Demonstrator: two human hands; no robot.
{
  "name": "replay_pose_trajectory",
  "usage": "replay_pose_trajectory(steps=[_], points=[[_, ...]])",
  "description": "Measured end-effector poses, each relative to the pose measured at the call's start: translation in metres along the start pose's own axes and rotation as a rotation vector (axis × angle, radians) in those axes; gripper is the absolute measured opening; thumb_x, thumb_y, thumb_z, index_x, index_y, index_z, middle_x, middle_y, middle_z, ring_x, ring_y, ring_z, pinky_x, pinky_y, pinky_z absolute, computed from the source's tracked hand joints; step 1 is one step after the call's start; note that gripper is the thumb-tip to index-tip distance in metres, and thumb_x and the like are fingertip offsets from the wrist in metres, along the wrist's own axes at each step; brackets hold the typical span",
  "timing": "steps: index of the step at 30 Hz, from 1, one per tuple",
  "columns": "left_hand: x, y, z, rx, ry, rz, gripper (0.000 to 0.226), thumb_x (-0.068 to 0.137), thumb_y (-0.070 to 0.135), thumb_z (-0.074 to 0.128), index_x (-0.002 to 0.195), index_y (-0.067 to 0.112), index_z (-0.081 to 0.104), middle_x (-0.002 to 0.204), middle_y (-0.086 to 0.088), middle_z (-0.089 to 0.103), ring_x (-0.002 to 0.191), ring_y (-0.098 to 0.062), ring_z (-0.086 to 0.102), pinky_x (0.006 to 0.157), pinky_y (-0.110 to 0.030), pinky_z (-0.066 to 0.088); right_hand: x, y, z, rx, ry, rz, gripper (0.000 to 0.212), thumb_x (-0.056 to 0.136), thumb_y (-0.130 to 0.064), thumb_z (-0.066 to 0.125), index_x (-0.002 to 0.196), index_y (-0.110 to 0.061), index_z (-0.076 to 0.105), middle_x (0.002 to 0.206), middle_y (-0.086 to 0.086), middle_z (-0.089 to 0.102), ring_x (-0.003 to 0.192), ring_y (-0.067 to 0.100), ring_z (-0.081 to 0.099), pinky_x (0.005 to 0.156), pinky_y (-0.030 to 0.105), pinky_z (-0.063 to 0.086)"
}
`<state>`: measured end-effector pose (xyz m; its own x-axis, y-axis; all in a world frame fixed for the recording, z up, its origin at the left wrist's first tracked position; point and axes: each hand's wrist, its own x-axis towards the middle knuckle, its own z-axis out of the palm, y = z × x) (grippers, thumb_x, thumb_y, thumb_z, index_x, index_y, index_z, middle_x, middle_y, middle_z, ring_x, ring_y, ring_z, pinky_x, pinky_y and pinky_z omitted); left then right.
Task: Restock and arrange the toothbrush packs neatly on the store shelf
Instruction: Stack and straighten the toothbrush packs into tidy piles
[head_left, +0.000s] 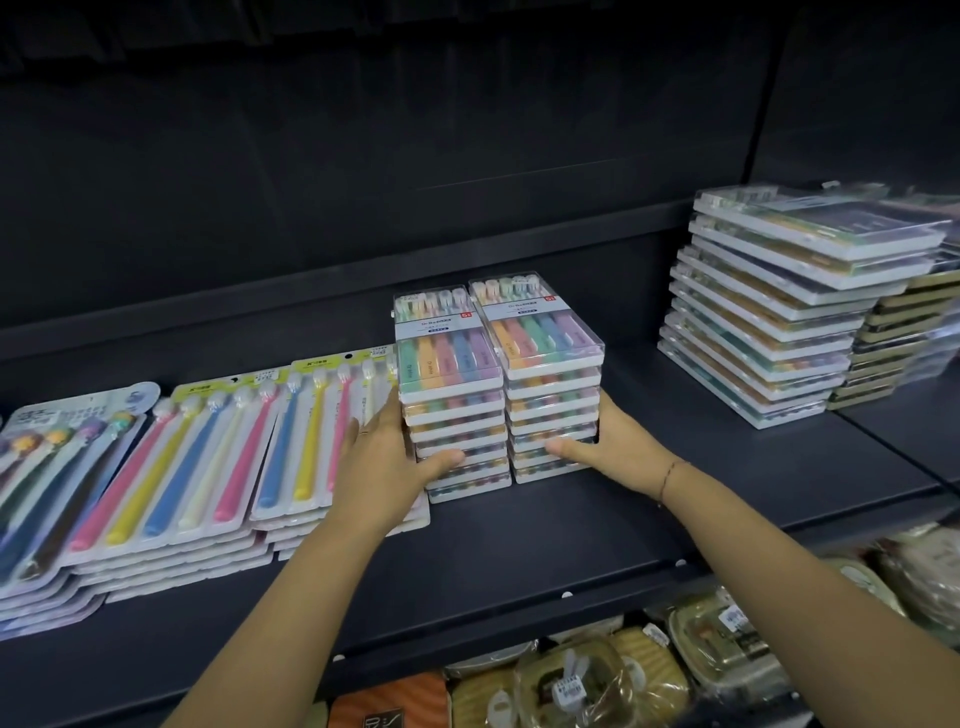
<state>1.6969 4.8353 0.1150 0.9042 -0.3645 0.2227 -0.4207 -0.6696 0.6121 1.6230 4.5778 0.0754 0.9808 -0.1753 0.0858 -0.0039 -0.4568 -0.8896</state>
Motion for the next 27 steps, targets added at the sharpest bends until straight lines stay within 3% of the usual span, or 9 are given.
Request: replay_pose_trajectory(steps=[5, 9, 13, 15, 17, 20, 23, 25, 27], points=[[-0.002, 0.001, 0.0, -0.091, 0.022, 0.02, 0.063, 0.083, 0.053, 0.065, 0.138, 0.029, 0.045, 0.123, 0.012, 0.065, 0.119, -0.018, 0.058, 0.111, -0.051, 0.036, -0.001, -0.007, 0.003, 0.091, 0.048, -0.058, 0.078, 0.083, -0.045, 0.065, 0.148, -0.033, 0.026, 0.136, -0.022, 0.051, 0.123, -0.006, 0.05, 0.107, 0.023, 0.04], [-0.004, 0.001, 0.001, -0.113, 0.003, 0.022, 0.066, 0.082, 0.058, 0.061, 0.138, 0.027, 0.045, 0.123, 0.011, 0.065, 0.12, -0.018, 0.058, 0.112, -0.05, 0.035, -0.003, -0.012, 0.002, 0.103, 0.038, -0.08, 0.076, 0.082, -0.044, 0.065, 0.147, -0.032, 0.028, 0.134, -0.022, 0.052, 0.121, -0.008, 0.051, 0.11, 0.029, 0.04], [-0.004, 0.005, -0.005, -0.28, 0.036, 0.036, 0.087, 0.083, 0.05, 0.066, 0.154, 0.031, 0.019, 0.145, 0.027, 0.039, 0.137, -0.007, 0.04, 0.115, -0.034, 0.032, -0.003, -0.026, -0.005, 0.147, 0.11, -0.139, 0.095, 0.078, -0.043, 0.071, 0.152, -0.037, 0.012, 0.139, -0.029, 0.042, 0.123, -0.016, 0.044, 0.101, 0.009, 0.038], [-0.003, 0.008, -0.006, -0.33, 0.064, 0.065, 0.085, 0.086, 0.041, 0.067, 0.155, 0.03, 0.018, 0.143, 0.033, 0.039, 0.13, 0.013, 0.038, 0.108, -0.013, 0.032, 0.001, -0.033, -0.007, 0.158, 0.15, -0.179, 0.097, 0.081, -0.039, 0.071, 0.152, -0.04, 0.005, 0.14, -0.033, 0.036, 0.124, -0.02, 0.038, 0.097, 0.001, 0.034], [-0.003, 0.011, -0.004, -0.361, 0.079, 0.074, 0.081, 0.088, 0.035, 0.067, 0.155, 0.03, 0.02, 0.135, 0.035, 0.044, 0.117, 0.025, 0.04, 0.094, 0.003, 0.031, 0.006, -0.037, -0.009, 0.153, 0.175, -0.206, 0.09, 0.086, -0.031, 0.07, 0.152, -0.038, 0.01, 0.137, -0.034, 0.037, 0.122, -0.02, 0.04, 0.098, 0.003, 0.034], [-0.002, 0.013, 0.0, -0.406, 0.1, 0.074, 0.079, 0.088, 0.034, 0.067, 0.154, 0.031, 0.024, 0.14, 0.019, 0.052, 0.124, 0.007, 0.048, 0.104, -0.011, 0.039, 0.01, -0.039, -0.009, 0.149, 0.172, -0.224, 0.082, 0.088, -0.026, 0.069, 0.149, -0.038, 0.016, 0.138, -0.027, 0.042, 0.126, -0.01, 0.045, 0.106, 0.017, 0.037], [0.0, 0.013, 0.001, -0.424, 0.098, 0.082, 0.077, 0.088, 0.034, 0.068, 0.153, 0.031, 0.026, 0.138, 0.019, 0.054, 0.125, 0.002, 0.05, 0.11, -0.028, 0.041, 0.011, -0.039, -0.009, 0.145, 0.154, -0.224, 0.082, 0.088, -0.027, 0.069, 0.149, -0.038, 0.015, 0.137, -0.027, 0.044, 0.125, -0.008, 0.046, 0.105, 0.018, 0.037], [-0.001, 0.014, 0.0, -0.422, 0.084, 0.081, 0.078, 0.087, 0.029, 0.071, 0.151, 0.033, 0.027, 0.13, 0.03, 0.054, 0.119, 0.012, 0.05, 0.106, -0.019, 0.042, 0.011, -0.039, -0.01, 0.138, 0.149, -0.22, 0.086, 0.087, -0.026, 0.07, 0.151, -0.035, 0.013, 0.135, -0.03, 0.043, 0.123, -0.013, 0.045, 0.101, 0.011, 0.037], [-0.002, 0.015, -0.001, -0.409, 0.066, 0.078, 0.086, 0.083, 0.02, 0.076, 0.151, 0.034, 0.024, 0.114, 0.043, 0.05, 0.104, 0.027, 0.048, 0.092, 0.0, 0.04, 0.01, -0.04, -0.012, 0.117, 0.136, -0.217, 0.092, 0.083, -0.022, 0.075, 0.149, -0.036, 0.012, 0.134, -0.031, 0.041, 0.12, -0.018, 0.044, 0.096, 0.005, 0.036]])
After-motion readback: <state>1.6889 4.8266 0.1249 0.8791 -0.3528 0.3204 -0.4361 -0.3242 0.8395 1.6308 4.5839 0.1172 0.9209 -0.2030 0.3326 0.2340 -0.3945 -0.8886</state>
